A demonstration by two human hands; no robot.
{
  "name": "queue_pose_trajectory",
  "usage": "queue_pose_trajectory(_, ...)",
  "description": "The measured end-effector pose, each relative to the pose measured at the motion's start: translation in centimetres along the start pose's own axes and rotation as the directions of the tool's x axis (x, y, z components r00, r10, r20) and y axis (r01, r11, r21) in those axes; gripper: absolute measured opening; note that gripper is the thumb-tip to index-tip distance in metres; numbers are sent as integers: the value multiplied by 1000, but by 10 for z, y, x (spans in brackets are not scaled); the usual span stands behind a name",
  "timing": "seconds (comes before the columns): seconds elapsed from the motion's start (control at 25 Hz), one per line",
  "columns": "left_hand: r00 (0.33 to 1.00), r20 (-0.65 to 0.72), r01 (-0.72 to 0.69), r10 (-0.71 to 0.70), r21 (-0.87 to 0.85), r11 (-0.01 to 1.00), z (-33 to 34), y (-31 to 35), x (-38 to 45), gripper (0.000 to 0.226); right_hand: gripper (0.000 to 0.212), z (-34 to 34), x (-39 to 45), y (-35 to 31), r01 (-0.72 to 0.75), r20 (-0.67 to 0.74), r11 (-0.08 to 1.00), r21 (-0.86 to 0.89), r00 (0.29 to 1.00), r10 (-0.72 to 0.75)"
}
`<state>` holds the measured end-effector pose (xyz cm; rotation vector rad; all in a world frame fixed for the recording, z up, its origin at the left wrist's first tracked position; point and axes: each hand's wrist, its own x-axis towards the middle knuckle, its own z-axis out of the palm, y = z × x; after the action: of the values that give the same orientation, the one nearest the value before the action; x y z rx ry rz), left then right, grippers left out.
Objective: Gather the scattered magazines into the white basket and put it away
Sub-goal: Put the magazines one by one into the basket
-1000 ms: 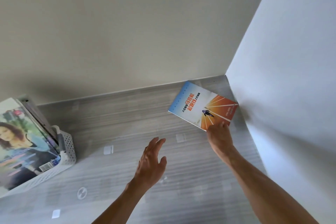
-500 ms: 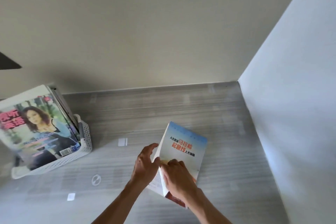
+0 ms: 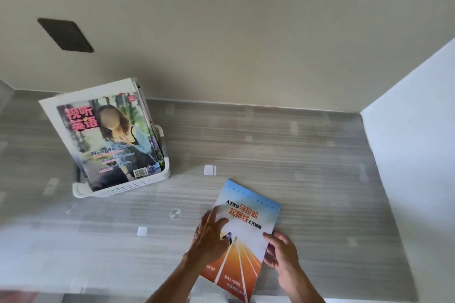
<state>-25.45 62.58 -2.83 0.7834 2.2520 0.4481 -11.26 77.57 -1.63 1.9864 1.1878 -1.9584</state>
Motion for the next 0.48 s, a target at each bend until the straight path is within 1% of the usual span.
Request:
queue_pose_trajectory(0.04, 1000, -3, 11, -12, -7, 1000, -6, -5, -5, 53, 15, 8, -5, -1, -25, 28, 999, -27, 999, 25)
queue_pose_trajectory(0.08, 1000, 15, 23, -23, -30, 999, -12, -12, -12, 58, 11, 20, -11, -2, -9, 46, 994, -110, 999, 14)
queue_pose_trajectory(0.16, 996, 84, 45, -38, -84, 995, -33, -35, -27, 71, 14, 66, -34, -7, 133, 103, 954, -269, 989, -108)
queue_pose_trajectory(0.2, 992, 124, 36, -21, -121, 992, -48, -46, -35, 73, 13, 95, -49, -10, 221, 136, 929, -296, 973, -188)
queue_pose_trajectory(0.24, 990, 137, 2, 26, -202, 979, -66, -56, -42, 70, 12, 123, -65, -14, 315, 153, 902, -295, 947, -281)
queue_pose_trajectory(0.32, 983, 97, -103, 158, -418, 902, -104, -72, -52, 55, 13, 172, -91, -19, 504, 183, 829, -243, 863, -471)
queue_pose_trajectory(0.36, 976, 59, -158, 210, -473, 867, -122, -77, -56, 50, 11, 190, -101, -21, 562, 227, 804, -193, 823, -521)
queue_pose_trajectory(0.4, 972, -3, -205, 234, -493, 846, -137, -82, -58, 48, 11, 204, -109, -24, 593, 293, 791, -150, 791, -538)
queue_pose_trajectory(0.48, 971, -156, -237, 182, -501, 832, -162, -95, -64, 39, 11, 228, -124, -30, 605, 460, 791, -84, 728, -508)
